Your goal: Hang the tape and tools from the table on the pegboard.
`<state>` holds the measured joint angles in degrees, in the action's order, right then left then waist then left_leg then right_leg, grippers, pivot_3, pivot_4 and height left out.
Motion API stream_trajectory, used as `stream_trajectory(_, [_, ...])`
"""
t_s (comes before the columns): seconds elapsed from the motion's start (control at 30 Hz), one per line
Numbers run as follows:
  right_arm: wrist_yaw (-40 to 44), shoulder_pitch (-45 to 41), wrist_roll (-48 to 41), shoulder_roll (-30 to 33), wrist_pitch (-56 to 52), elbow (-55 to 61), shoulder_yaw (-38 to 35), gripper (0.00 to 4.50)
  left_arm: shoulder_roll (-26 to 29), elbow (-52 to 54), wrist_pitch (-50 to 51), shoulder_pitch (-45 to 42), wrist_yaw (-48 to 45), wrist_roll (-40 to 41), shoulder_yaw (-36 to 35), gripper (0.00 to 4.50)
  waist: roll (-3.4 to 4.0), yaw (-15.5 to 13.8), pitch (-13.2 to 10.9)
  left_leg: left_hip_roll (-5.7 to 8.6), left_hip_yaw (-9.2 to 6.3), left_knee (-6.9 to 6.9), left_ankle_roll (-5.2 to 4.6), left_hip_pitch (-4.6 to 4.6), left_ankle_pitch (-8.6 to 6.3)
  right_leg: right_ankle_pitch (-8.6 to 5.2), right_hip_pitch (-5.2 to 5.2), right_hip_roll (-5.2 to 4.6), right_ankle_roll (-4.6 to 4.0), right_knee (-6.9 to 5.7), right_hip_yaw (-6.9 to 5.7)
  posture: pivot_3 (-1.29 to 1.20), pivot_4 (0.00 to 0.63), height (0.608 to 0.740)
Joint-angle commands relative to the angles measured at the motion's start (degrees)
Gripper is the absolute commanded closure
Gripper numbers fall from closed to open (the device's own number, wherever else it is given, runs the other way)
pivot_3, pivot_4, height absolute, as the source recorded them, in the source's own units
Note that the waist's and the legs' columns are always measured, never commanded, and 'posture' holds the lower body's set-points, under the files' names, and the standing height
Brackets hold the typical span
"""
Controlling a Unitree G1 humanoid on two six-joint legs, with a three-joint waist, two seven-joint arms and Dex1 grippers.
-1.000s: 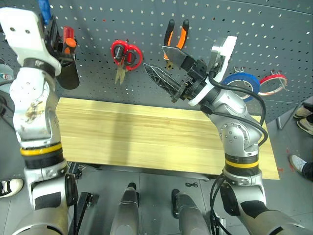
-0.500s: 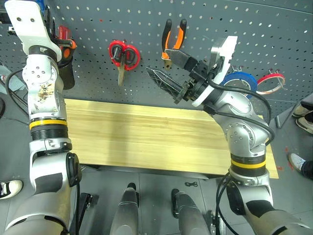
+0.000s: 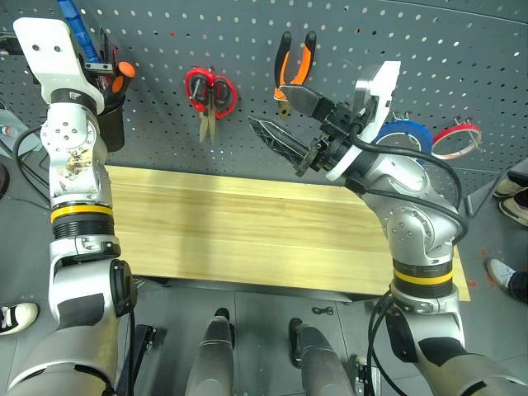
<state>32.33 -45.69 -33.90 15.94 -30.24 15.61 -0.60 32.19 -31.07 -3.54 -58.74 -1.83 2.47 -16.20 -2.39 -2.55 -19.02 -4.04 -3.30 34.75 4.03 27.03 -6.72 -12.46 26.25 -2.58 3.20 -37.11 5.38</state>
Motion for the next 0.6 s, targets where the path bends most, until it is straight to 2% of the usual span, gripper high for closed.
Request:
stream_trajectory(0.03, [0.1, -0.3, -0.2, 0.0, 1.2, 1.4, -0.6, 0.0, 0.9, 4.8, 0.7, 1.0, -0.6, 1.1, -0.8, 0.02, 0.0, 0.1, 0.0, 0.0, 0.0, -0.01, 0.0, -0.01, 0.0, 0.0, 0.0, 0.0, 0.0, 0.0, 0.0, 0.13, 0.284, 0.74])
stream_trajectory(0.2, [0.3, -0.3, 0.2, 0.0, 1.6, 1.2, -0.4, 0.0, 0.8, 11.3, 4.8, 4.2, -1.0, 2.6, -1.6, 0.02, 0.0, 0.1, 0.0, 0.0, -0.01, 0.0, 0.01, 0.0, 0.01, 0.01, 0.0, 0.0, -0.01, -0.02, 0.0, 0.14, 0.279, 0.74])
stream_trajectory(0.37, [1.4, 0.8, -0.4, 2.0, 0.7, 2.2, -1.2, 0.0, 2.5, 24.2, 14.9, 8.5, -4.0, 6.6, -3.1, 0.02, 0.0, 0.0, 0.0, 0.0, -0.02, 0.0, 0.02, 0.0, 0.02, 0.02, 0.0, -0.01, -0.02, -0.03, 0.0, 0.16, 0.283, 0.74])
stream_trajectory(0.6, [2.7, 3.1, -0.8, 4.9, 0.4, 3.1, -1.6, 0.0, 5.1, 34.1, 24.3, 15.5, -6.2, 9.3, -6.3, 0.02, -0.01, 0.2, 0.0, 0.0, -0.02, 0.0, 0.02, -0.05, 0.02, 0.02, -0.01, 0.0, -0.03, -0.06, 0.01, 0.19, 0.283, 0.74])
